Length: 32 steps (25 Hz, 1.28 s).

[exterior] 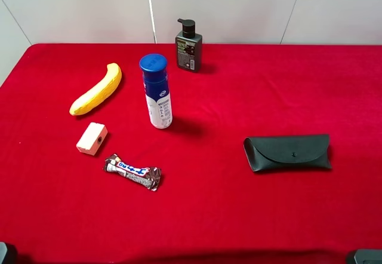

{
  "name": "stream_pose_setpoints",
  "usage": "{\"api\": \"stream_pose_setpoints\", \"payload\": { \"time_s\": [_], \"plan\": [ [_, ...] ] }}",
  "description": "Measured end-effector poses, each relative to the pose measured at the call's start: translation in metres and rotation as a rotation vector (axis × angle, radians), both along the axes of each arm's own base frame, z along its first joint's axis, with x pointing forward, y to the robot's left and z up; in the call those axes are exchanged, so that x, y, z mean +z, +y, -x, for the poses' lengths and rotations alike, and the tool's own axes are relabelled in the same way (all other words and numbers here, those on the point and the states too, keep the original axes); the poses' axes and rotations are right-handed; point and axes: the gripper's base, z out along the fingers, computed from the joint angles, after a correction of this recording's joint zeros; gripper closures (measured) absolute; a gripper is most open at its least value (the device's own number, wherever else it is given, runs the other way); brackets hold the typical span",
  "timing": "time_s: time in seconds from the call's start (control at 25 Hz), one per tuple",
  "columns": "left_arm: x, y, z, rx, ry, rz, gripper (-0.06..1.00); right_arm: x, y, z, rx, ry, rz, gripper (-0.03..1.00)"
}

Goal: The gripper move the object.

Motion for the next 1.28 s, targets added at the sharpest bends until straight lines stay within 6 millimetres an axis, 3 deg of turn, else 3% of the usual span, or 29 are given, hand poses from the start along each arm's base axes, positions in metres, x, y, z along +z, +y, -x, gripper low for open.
{"api": "stream_pose_setpoints", "payload": {
  "time_s": [0.44, 1.28],
  "plan": [
    [0.000, 0.000, 0.000, 0.000, 0.000, 0.000, -0.03, 0.002, 0.002, 0.029, 0.002, -0.184, 0.019, 0.27],
    [0.000, 0.000, 0.000, 0.000, 0.000, 0.000, -0.03, 0.002, 0.004, 0.029, 0.028, -0.185, 0.022, 0.27]
  ]
}}
